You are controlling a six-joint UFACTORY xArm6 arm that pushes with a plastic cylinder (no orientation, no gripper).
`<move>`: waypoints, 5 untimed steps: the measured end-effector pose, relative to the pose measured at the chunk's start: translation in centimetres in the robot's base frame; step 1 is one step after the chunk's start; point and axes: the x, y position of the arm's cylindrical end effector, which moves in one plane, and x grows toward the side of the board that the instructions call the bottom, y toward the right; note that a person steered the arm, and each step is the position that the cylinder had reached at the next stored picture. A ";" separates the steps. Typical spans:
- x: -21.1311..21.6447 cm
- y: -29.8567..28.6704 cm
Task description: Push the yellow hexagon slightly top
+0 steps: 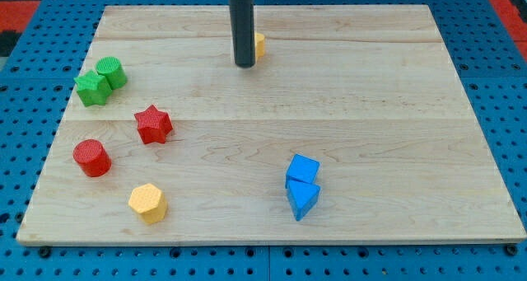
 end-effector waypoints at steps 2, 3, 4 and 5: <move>-5.2 2.5; 2.2 3.3; 11.4 3.3; 19.5 0.3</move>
